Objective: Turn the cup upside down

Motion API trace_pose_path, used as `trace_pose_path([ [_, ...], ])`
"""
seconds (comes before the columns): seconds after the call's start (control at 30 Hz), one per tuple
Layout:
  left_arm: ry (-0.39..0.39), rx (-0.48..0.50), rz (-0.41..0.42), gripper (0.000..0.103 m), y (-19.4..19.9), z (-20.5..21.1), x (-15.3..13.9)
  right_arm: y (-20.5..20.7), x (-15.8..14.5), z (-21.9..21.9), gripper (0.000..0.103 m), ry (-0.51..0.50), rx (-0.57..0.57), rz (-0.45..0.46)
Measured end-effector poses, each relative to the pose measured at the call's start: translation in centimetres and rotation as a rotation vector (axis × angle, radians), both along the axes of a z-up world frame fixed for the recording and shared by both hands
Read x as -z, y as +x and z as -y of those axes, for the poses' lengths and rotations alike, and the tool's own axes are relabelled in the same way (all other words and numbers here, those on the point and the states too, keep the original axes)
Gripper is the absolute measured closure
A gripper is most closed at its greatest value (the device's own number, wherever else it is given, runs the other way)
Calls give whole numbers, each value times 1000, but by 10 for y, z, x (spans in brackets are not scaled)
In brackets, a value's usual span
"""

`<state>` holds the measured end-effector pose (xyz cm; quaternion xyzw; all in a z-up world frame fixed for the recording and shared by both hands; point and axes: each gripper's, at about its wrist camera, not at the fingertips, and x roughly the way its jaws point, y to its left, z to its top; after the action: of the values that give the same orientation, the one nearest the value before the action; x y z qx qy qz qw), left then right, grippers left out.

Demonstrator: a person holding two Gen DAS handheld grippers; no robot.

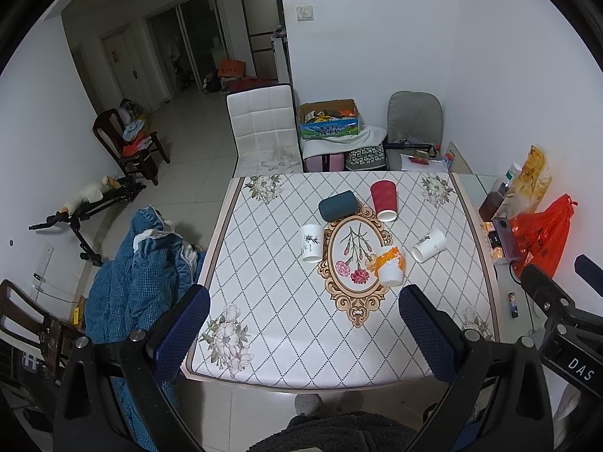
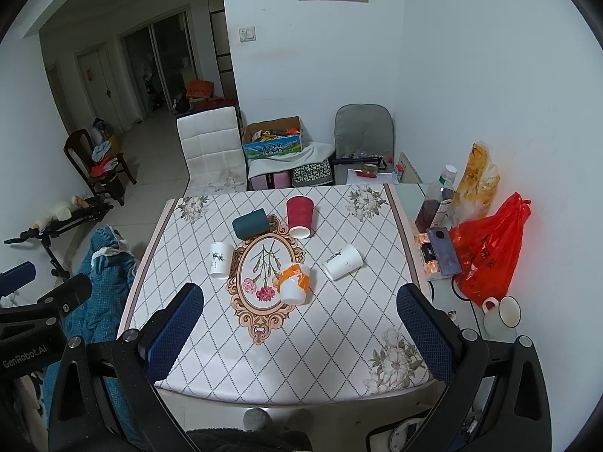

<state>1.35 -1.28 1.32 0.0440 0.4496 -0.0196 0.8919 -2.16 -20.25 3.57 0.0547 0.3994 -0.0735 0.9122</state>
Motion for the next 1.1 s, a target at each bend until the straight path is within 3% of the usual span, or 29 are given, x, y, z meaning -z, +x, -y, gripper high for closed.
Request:
trace_pose_path([
  [0.63, 5, -6, -13, 0, -4, 4, 4, -4, 13, 6, 0, 21, -5, -14],
  [0.87, 8, -41, -40, 0, 8, 9, 29, 13, 38, 15, 0, 26, -14, -71],
  [1.1, 47, -73, -92, 0, 31, 17, 64, 39, 81, 27, 0, 42, -20, -170],
])
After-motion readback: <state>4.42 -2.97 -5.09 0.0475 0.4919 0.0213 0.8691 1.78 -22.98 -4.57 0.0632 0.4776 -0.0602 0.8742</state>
